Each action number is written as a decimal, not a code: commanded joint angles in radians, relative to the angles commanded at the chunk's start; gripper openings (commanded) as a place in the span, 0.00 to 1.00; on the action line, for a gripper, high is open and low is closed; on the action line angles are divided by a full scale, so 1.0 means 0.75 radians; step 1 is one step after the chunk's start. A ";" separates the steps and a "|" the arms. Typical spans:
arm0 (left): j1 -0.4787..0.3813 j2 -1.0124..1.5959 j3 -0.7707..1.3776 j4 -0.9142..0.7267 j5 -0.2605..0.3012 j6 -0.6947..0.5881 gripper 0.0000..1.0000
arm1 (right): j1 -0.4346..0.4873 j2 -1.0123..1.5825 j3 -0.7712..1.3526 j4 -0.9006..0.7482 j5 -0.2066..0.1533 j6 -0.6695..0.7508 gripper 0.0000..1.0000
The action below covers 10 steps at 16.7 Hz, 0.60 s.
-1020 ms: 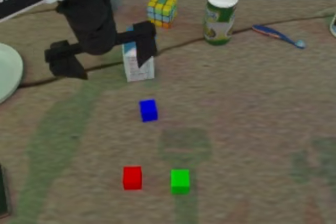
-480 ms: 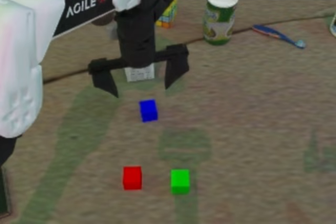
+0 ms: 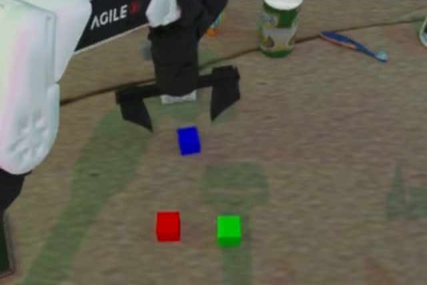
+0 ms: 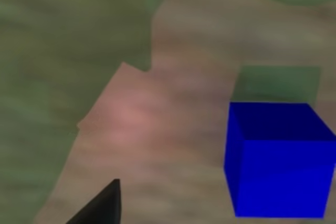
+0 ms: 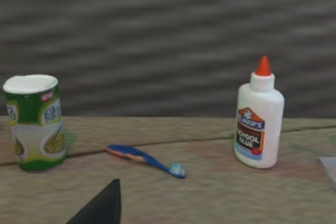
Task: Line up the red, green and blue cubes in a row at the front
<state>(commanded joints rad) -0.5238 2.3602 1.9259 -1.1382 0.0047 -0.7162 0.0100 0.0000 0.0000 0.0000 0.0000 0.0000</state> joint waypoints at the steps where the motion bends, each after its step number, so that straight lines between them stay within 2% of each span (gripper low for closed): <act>1: 0.000 0.017 -0.032 0.053 0.000 -0.001 1.00 | 0.000 0.000 0.000 0.000 0.000 0.000 1.00; 5: -0.002 0.079 -0.144 0.230 0.001 -0.002 1.00 | 0.000 0.000 0.000 0.000 0.000 0.000 1.00; 9: -0.002 0.086 -0.155 0.243 0.001 -0.002 1.00 | 0.000 0.000 0.000 0.000 0.000 0.000 1.00; 10: -0.002 0.086 -0.155 0.243 0.001 -0.002 0.92 | 0.000 0.000 0.000 0.000 0.000 0.000 1.00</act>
<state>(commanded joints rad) -0.5256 2.4247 1.8097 -0.9557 0.0055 -0.7178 0.0100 0.0000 0.0000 0.0000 0.0000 0.0000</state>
